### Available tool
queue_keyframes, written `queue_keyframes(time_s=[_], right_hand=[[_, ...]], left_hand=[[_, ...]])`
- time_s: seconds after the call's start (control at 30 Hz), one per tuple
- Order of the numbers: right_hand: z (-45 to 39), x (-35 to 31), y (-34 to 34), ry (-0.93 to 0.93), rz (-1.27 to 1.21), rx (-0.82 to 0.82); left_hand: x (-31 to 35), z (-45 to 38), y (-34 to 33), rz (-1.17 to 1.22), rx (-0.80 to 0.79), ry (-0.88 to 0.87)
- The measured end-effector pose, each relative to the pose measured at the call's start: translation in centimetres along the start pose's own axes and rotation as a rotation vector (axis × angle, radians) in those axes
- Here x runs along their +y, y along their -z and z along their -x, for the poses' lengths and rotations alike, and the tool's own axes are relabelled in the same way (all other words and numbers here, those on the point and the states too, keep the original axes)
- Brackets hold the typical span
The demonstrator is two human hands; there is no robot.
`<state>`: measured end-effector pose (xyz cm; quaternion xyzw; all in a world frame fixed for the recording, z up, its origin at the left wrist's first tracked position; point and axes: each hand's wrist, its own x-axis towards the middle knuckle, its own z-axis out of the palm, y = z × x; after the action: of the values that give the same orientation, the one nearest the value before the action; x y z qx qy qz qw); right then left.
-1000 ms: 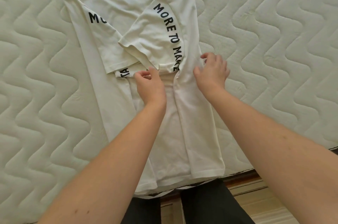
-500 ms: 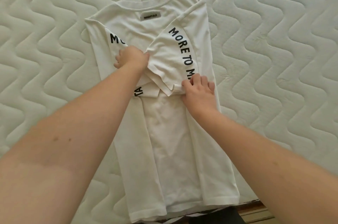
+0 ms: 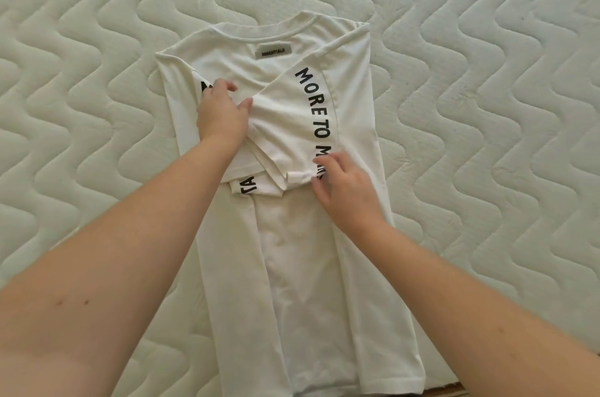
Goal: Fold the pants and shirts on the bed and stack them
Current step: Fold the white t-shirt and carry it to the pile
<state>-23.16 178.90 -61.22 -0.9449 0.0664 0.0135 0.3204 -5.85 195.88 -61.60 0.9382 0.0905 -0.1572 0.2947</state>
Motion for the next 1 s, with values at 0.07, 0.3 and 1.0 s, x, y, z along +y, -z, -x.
queue_keyframes(time_s=[0.07,0.3,1.0], right_hand=[[-0.1,1.2,0.6,-0.104,-0.013,0.127],[-5.2,7.0,3.3,-0.589,-0.189,-0.008],[-11.2,12.1,2.9,-0.78,-0.358,-0.238]], left_hand=[[0.3,0.1,-0.7,-0.138,0.047,-0.116],[5.3,-0.9,-4.7,-0.156,-0.096,-0.42],[19.2,-10.1,-12.1,-0.011,-0.261,-0.161]])
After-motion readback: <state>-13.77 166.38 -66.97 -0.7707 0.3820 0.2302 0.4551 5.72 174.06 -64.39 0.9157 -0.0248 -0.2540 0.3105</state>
